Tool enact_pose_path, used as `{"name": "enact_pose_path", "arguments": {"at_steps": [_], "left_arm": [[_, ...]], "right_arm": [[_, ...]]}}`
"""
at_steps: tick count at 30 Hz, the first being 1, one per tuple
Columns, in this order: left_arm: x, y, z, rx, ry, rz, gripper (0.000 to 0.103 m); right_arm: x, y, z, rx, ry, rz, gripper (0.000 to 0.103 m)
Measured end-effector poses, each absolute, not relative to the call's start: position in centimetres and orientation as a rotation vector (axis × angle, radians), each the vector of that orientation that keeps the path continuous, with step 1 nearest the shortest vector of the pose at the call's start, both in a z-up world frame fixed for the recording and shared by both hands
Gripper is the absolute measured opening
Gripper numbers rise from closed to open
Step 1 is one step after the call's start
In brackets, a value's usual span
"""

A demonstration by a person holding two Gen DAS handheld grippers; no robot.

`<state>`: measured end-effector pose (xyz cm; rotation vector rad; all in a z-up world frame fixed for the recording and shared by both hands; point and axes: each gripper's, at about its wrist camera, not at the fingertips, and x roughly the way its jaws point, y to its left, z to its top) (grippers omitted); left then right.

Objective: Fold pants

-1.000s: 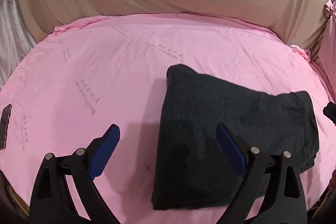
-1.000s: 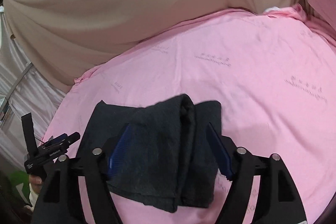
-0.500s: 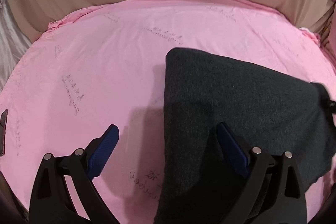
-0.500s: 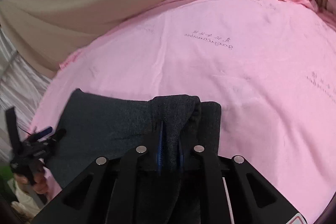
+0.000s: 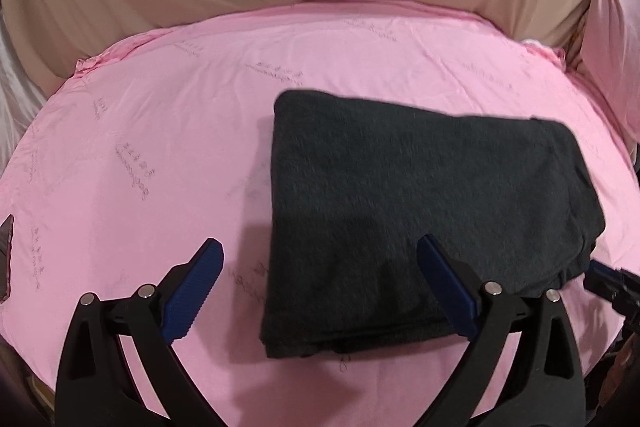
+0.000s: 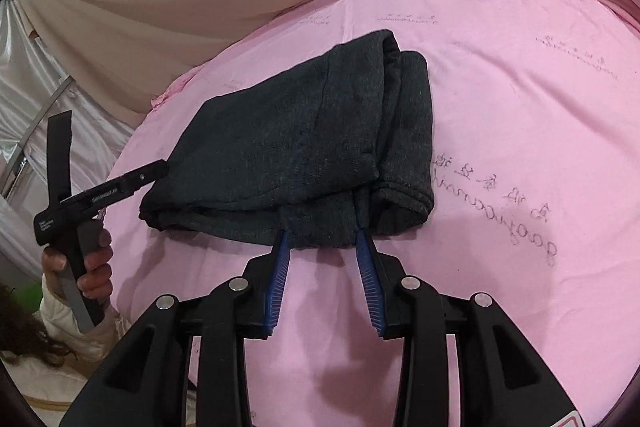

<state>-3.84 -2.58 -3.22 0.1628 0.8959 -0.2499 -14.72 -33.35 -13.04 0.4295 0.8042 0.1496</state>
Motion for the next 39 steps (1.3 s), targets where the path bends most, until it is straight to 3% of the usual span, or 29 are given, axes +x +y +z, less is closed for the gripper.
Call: {"name": "enact_pose_path", "arguments": {"at_steps": [2, 4, 7, 11, 14, 17, 18, 19, 21, 23, 24, 25, 32, 33, 34, 35, 38, 39], "left_arm": [[-4.2, -2.8, -3.9, 0.167, 0.909, -0.246, 0.095], [-4.4, -2.7, -4.3, 0.173, 0.91, -0.235, 0.095], [-4.6, -2.8, -4.7, 0.17, 0.917, -0.237, 0.095], [-4.7, -3.5, -5.6, 0.188, 0.914, -0.241, 0.098], [-4.6, -3.6, -5.8, 0.192, 0.915, -0.23, 0.098], [-5.1, -3.3, -4.4, 0.174, 0.907, -0.255, 0.098], [-5.5, -3.4, -3.8, 0.169, 0.894, -0.278, 0.098], [-5.9, -3.6, -3.2, 0.171, 0.881, -0.299, 0.098], [-6.9, -4.4, -2.2, 0.183, 0.853, -0.353, 0.098], [-7.9, -6.0, -1.3, 0.213, 0.822, -0.43, 0.098], [-8.5, -7.3, -1.1, 0.243, 0.808, -0.48, 0.098], [-8.8, -8.4, -1.0, 0.268, 0.801, -0.507, 0.098], [-9.4, -18.8, -1.9, 0.523, 0.652, -0.679, 0.098], [-8.8, -19.7, -2.1, 0.515, 0.657, -0.685, 0.086], [-7.8, -20.0, -2.0, 0.481, 0.689, -0.715, 0.067], [-6.7, -20.2, -2.0, 0.468, 0.738, -0.725, 0.028], [-2.9, -19.1, -0.7, 0.338, 0.85, -0.761, 0.007], [-2.3, -18.7, 0.1, 0.328, 0.843, -0.753, 0.006]], "right_arm": [[-14.4, -33.5, -12.8, 0.419, 0.792, 0.131, 0.009], [-14.5, -33.6, -10.5, 0.369, 0.73, 0.11, 0.001], [-16.3, -34.5, -7.4, 0.336, 0.634, 0.074, 0.001], [-14.1, -36.4, -13.6, 0.357, 0.807, 0.023, 0.001], [-15.6, -36.9, -12.1, 0.402, 0.734, -0.001, 0.002], [-16.9, -37.1, -9.2, 0.433, 0.649, 0.047, 0.014], [-16.8, -37.1, -8.8, 0.451, 0.644, 0.085, 0.032], [-16.4, -37.1, -8.7, 0.467, 0.648, 0.114, 0.057], [-15.1, -36.5, -9.1, 0.454, 0.688, 0.147, 0.06], [-13.1, -35.6, -9.9, 0.409, 0.736, 0.154, 0.045], [-12.4, -35.1, -10.0, 0.384, 0.757, 0.13, 0.017], [-11.9, -35.1, -9.5, 0.389, 0.758, 0.138, 0.009], [-10.8, -34.2, -3.0, 0.416, 0.616, 0.324, 0.008], [-10.3, -34.3, -2.9, 0.402, 0.621, 0.303, 0.008], [-10.1, -34.7, -3.0, 0.41, 0.628, 0.321, 0.008], [-9.9, -35.4, -3.4, 0.433, 0.631, 0.334, 0.008], [-10.9, -37.4, -4.6, 0.49, 0.599, 0.308, 0.01], [-11.5, -37.8, -5.0, 0.486, 0.59, 0.286, 0.011]]}}
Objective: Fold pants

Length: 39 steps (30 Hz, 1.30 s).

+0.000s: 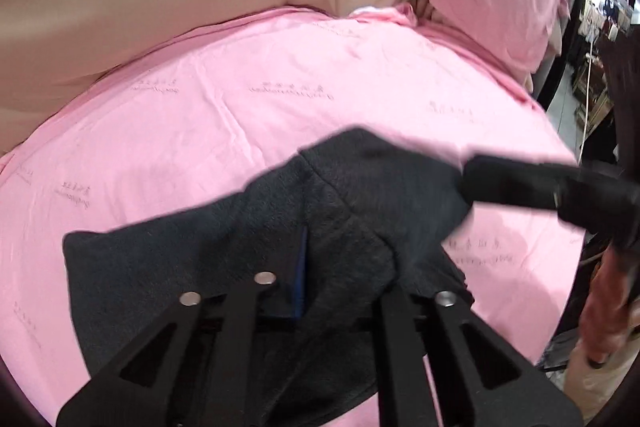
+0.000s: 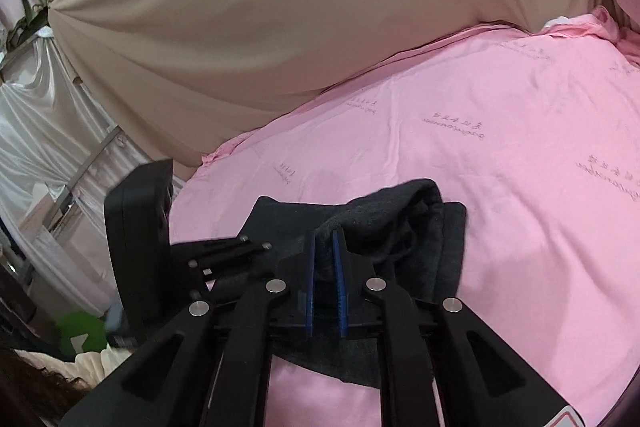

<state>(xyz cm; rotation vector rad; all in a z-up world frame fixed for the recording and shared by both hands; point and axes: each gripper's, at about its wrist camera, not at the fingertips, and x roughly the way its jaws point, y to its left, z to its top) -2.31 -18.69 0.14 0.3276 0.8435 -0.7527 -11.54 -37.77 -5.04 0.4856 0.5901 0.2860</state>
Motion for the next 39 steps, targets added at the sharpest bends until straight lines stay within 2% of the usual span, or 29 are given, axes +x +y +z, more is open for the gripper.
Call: {"name": "enact_pose_path", "arguments": {"at_steps": [4, 8, 9, 12, 15, 18, 20, 21, 22, 24, 26, 29, 33, 35, 36, 38, 39], "left_arm": [[-1.6, -17.1, 4.4, 0.294, 0.777, -0.757, 0.006], [-2.1, -16.7, 5.7, 0.267, 0.773, -0.774, 0.006], [-2.3, -16.4, 5.8, 0.263, 0.775, -0.772, 0.007], [-2.8, -16.0, 5.6, 0.264, 0.779, -0.764, 0.007], [-3.2, -16.9, 4.2, 0.277, 0.804, -0.795, 0.007], [-4.5, -18.5, 1.1, 0.337, 0.827, -0.808, 0.008], [-5.6, -19.3, -0.9, 0.366, 0.845, -0.83, 0.015], [-6.1, -19.7, -1.9, 0.381, 0.854, -0.835, 0.027], [-6.9, -20.2, -3.1, 0.407, 0.861, -0.838, 0.036], [-8.2, -20.6, -4.7, 0.417, 0.868, -0.849, 0.074], [-9.4, -20.4, -4.8, 0.397, 0.859, -0.881, 0.085], [-11.7, -18.6, -3.1, 0.382, 0.788, -0.89, 0.093], [-12.2, -13.9, -0.4, 0.344, 0.724, -0.815, 0.095], [-11.5, -10.6, 0.4, 0.323, 0.715, -0.723, 0.095], [-10.8, -8.9, 0.7, 0.316, 0.712, -0.655, 0.095], [-9.3, -6.0, 0.8, 0.291, 0.719, -0.545, 0.095], [-8.6, -4.9, 0.7, 0.276, 0.731, -0.501, 0.095]], "right_arm": [[-11.4, -34.7, -7.2, 0.386, 0.664, 0.334, 0.011], [-6.5, -29.9, -9.8, 0.344, 0.76, 0.45, 0.01], [-5.1, -29.3, -10.6, 0.32, 0.795, 0.428, 0.007], [-2.8, -32.1, -11.9, 0.246, 0.822, 0.197, 0.0], [-3.3, -37.4, -12.7, 0.422, 0.79, 0.16, 0.0], [-5.1, -38.2, -11.9, 0.432, 0.753, 0.119, 0.0], [-7.6, -39.6, -10.9, 0.465, 0.698, 0.073, 0.001], [-9.1, -40.5, -10.3, 0.486, 0.667, 0.035, 0.003], [-10.2, -41.0, -9.9, 0.492, 0.651, 0.008, 0.01], [-12.2, -41.5, -8.9, 0.498, 0.629, -0.013, 0.012], [-13.3, -40.8, -7.9, 0.493, 0.61, 0.015, 0.012], [-13.6, -37.8, -6.1, 0.435, 0.595, 0.15, 0.012], [-10.4, -32.4, -6.9, 0.341, 0.675, 0.311, 0.014], [-8.6, -32.6, -9.5, 0.26, 0.772, 0.181, 0.01], [-8.1, -34.0, -11.1, 0.285, 0.807, 0.144, 0.0], [-8.8, -37.0, -12.3, 0.504, 0.78, 0.184, 0.0], [-9.4, -36.9, -11.3, 0.476, 0.765, 0.117, 0.0]]}}
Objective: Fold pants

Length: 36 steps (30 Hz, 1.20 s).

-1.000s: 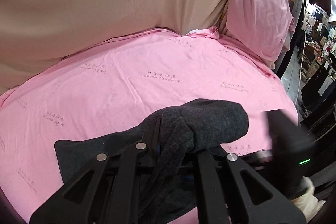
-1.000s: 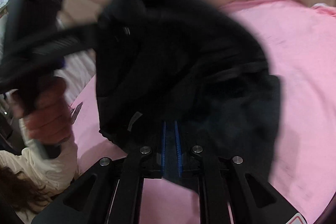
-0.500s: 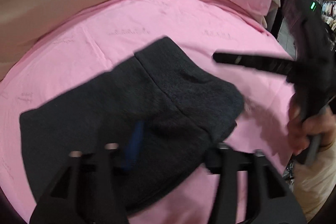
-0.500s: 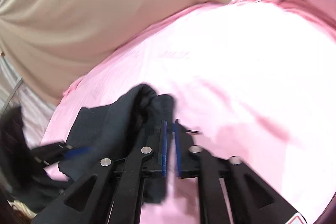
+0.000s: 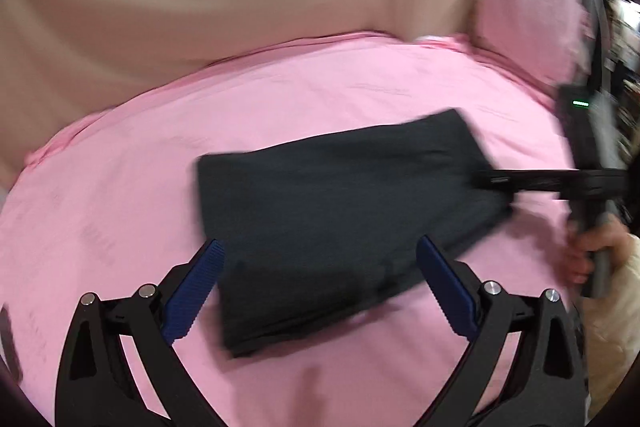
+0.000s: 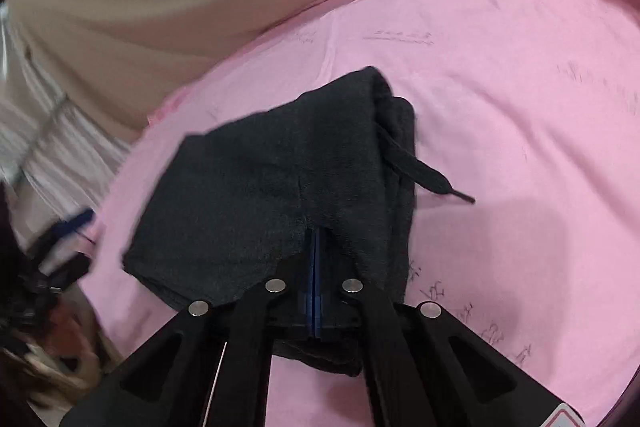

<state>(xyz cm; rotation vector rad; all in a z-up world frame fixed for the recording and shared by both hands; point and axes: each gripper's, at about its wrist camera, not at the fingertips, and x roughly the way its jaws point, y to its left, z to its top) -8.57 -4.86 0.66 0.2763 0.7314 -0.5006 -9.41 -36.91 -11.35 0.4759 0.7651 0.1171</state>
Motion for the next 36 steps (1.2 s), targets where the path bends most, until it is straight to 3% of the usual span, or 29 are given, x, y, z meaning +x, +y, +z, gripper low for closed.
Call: {"name": "enact_pose_path", "arguments": {"at_steps": [1, 3, 7, 12, 14, 17, 18, 19, 26, 27, 28, 32, 36], "left_arm": [[-7.5, -3.4, 0.3, 0.253, 0.753, -0.441, 0.095], [-5.9, -1.5, -0.2, 0.205, 0.784, -0.372, 0.095], [-3.9, -0.5, -1.2, 0.11, 0.837, -0.345, 0.095], [-4.7, -1.6, -1.2, 0.104, 0.838, -0.394, 0.095], [-4.9, -2.4, -1.5, 0.123, 0.841, -0.418, 0.095], [-4.5, -3.7, -2.1, 0.137, 0.854, -0.426, 0.095], [-4.5, -3.9, -2.2, 0.136, 0.859, -0.423, 0.095], [-4.5, -4.0, -2.1, 0.131, 0.863, -0.426, 0.095], [-3.5, -5.4, -4.1, 0.152, 0.923, -0.417, 0.096], [-3.3, -5.7, -4.6, 0.166, 0.936, -0.406, 0.096], [-3.3, -5.9, -5.0, 0.18, 0.939, -0.396, 0.096], [-3.1, -6.1, -5.5, 0.189, 0.943, -0.385, 0.097], [-2.9, -6.2, -5.8, 0.182, 0.947, -0.372, 0.098]], "right_arm": [[-10.2, -35.7, -9.7, 0.381, 0.727, 0.058, 0.001], [-10.9, -33.8, -7.4, 0.333, 0.675, 0.082, 0.013], [-9.4, -33.8, -5.6, 0.244, 0.652, 0.004, 0.015], [-8.4, -40.7, -9.2, 0.375, 0.776, -0.023, 0.024], [-8.0, -42.3, -11.1, 0.452, 0.818, 0.056, 0.033], [-7.4, -41.6, -12.0, 0.476, 0.825, 0.131, 0.026], [-7.9, -41.0, -11.4, 0.471, 0.81, 0.159, 0.007], [-8.8, -40.4, -10.3, 0.459, 0.776, 0.182, 0.0], [-10.1, -38.3, -12.1, 0.449, 0.829, 0.173, 0.0], [-10.8, -38.4, -11.2, 0.449, 0.804, 0.14, 0.002], [-11.7, -38.0, -9.7, 0.406, 0.75, 0.093, 0.009], [-12.9, -34.3, -5.0, 0.338, 0.642, 0.182, 0.009], [-8.4, -30.9, -6.0, 0.269, 0.71, 0.23, 0.009]]}}
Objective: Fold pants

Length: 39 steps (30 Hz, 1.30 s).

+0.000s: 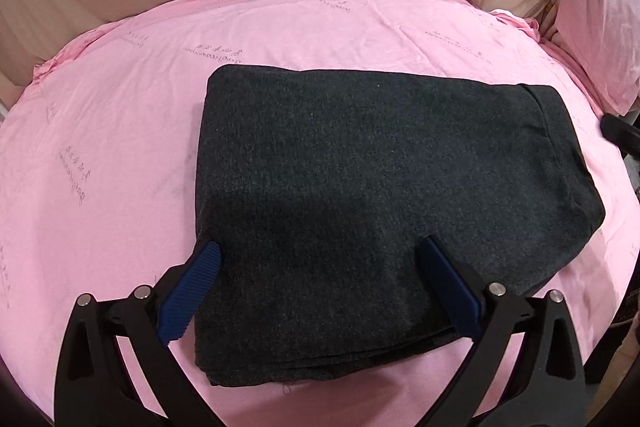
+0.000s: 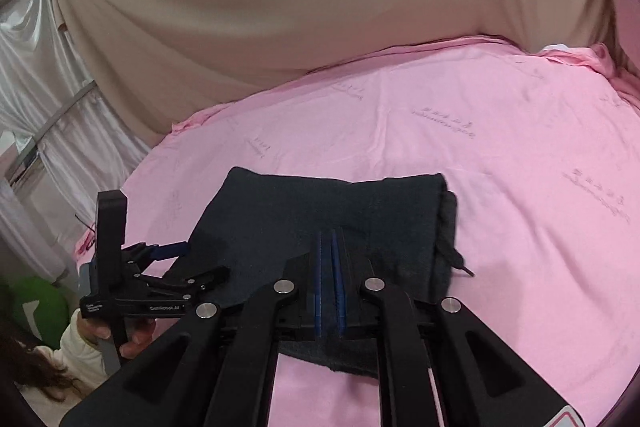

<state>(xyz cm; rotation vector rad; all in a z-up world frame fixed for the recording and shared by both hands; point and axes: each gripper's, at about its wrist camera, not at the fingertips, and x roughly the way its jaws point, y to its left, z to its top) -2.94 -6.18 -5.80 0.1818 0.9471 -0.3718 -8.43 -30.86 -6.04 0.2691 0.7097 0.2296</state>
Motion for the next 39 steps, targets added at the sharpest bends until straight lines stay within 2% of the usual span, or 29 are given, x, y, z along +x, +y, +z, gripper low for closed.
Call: {"name": "enact_pose_path", "arguments": {"at_steps": [2, 4, 6, 9, 11, 12, 14, 15, 16, 20, 22, 27, 29, 35, 39], "left_arm": [[-3.1, -6.4, -6.0, 0.201, 0.941, -0.363, 0.098], [-3.0, -6.5, -6.0, 0.206, 0.935, -0.361, 0.098], [-2.9, -6.6, -6.1, 0.208, 0.935, -0.36, 0.098], [-2.7, -6.7, -6.0, 0.203, 0.94, -0.357, 0.098], [-2.6, -6.7, -6.0, 0.198, 0.944, -0.356, 0.098], [-2.6, -6.7, -6.0, 0.197, 0.946, -0.355, 0.098], [-2.6, -6.4, -5.7, 0.187, 0.946, -0.357, 0.098], [-2.7, -6.1, -5.4, 0.173, 0.946, -0.357, 0.098], [-2.8, -5.8, -5.2, 0.155, 0.947, -0.364, 0.098], [-2.8, -2.3, -3.4, -0.006, 0.975, -0.442, 0.098], [-2.3, 0.4, -3.1, -0.121, 1.007, -0.484, 0.098], [-0.2, 5.7, -5.4, -0.328, 1.121, -0.504, 0.098], [0.1, 5.9, -6.8, -0.36, 1.16, -0.512, 0.098], [1.3, 2.6, -7.8, -0.373, 1.182, -0.657, 0.098], [2.0, -0.2, -7.7, -0.285, 1.152, -0.647, 0.098]], "right_arm": [[-5.7, -31.5, -7.8, 0.247, 0.75, 0.134, 0.007], [-3.8, -34.4, -10.3, 0.299, 0.805, 0.074, 0.0], [-3.8, -35.9, -11.0, 0.43, 0.792, 0.11, 0.0], [-5.2, -34.8, -10.0, 0.373, 0.781, 0.073, 0.0], [-6.6, -34.5, -9.2, 0.369, 0.763, 0.057, 0.007], [-7.4, -34.6, -8.8, 0.37, 0.75, 0.045, 0.012], [-9.0, -34.9, -8.3, 0.38, 0.722, 0.019, 0.036], [-9.8, -35.2, -8.2, 0.386, 0.716, 0.005, 0.059], [-10.7, -35.5, -8.3, 0.395, 0.716, -0.004, 0.069], [-13.2, -37.0, -9.4, 0.454, 0.752, 0.024, 0.071], [-14.1, -37.6, -10.6, 0.494, 0.782, 0.034, 0.075], [-15.2, -38.5, -13.8, 0.66, 0.836, 0.144, 0.077], [-15.4, -38.4, -13.8, 0.678, 0.81, 0.185, 0.083], [-12.8, -37.5, -13.8, 0.689, 0.831, 0.253, 0.085], [-11.1, -37.2, -13.8, 0.68, 0.828, 0.274, 0.085]]}}
